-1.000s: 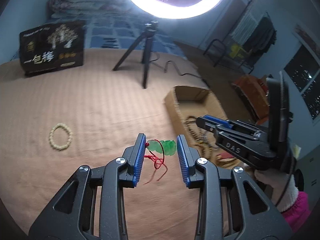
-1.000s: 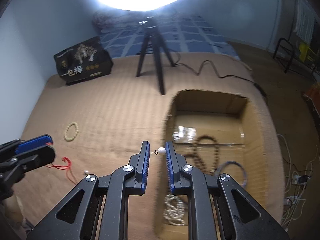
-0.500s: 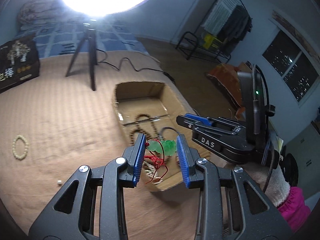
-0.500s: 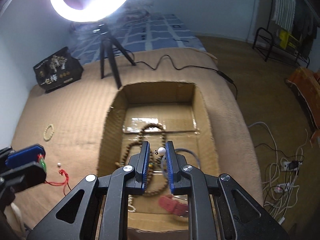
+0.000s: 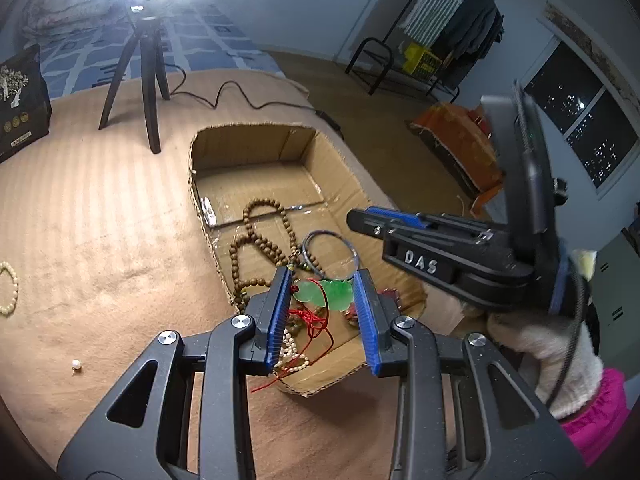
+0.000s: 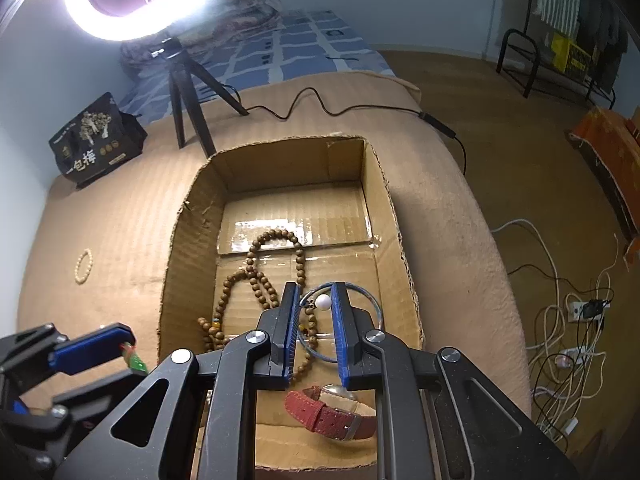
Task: Organize jewelry
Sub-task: 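Open both tools to drop the pendant and pearl into the box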
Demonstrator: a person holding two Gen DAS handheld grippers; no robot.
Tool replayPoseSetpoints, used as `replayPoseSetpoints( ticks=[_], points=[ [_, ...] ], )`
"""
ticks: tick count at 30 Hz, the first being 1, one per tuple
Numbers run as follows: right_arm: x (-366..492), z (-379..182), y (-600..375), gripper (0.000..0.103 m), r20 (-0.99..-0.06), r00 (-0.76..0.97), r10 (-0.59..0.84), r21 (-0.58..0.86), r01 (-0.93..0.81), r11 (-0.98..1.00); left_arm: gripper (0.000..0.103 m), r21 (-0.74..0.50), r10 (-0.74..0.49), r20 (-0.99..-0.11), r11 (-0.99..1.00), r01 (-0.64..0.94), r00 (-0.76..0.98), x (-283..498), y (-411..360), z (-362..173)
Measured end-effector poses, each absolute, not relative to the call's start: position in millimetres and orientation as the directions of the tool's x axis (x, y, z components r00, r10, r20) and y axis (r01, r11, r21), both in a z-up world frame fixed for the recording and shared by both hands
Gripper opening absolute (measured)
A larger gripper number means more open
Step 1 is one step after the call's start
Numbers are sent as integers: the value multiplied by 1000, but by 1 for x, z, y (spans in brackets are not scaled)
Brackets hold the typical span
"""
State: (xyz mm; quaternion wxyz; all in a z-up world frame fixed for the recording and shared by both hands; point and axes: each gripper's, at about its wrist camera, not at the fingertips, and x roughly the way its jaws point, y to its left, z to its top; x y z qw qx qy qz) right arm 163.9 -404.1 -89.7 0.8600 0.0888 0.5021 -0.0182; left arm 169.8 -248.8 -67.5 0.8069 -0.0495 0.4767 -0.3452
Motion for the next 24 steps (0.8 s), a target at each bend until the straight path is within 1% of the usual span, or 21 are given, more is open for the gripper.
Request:
replayPoseSetpoints(
  ticks=[8,9,10,12,13,16,18,21,24],
  points=[
    [165,-94,-409,14,-871,488,58,144,140,980,32,-386,-578,-760,769,509,298,169,-254,-79],
    [165,-94,-409,16,-871,487,58,143,139,980,32,-383,-575,-763,771,510,296,169,-255,-80],
    [165,-94,-409,20,-872,487,54,139,141,980,32,-378,-570,-765,774,508,299,170,-255,-81],
    [165,-93,-408,48,-871,489,47,135,146,980,34,-369,-557,-776,782,503,296,171,-255,-83],
    [165,-92,-408,52,-869,493,46,136,147,980,34,-367,-554,-778,784,501,296,171,-255,-84],
    [166,-90,-408,56,-867,498,30,123,155,980,37,-355,-540,-787,792,496,299,171,-253,-86],
    [166,-90,-407,65,-868,497,21,114,159,981,39,-349,-531,-793,798,491,298,172,-252,-87],
    [166,-88,-406,66,-866,500,13,109,164,980,47,-339,-524,-794,803,489,309,171,-249,-87],
    [166,-88,-406,66,-866,499,11,105,162,981,47,-330,-518,-794,806,491,316,170,-247,-85]
  ],
)
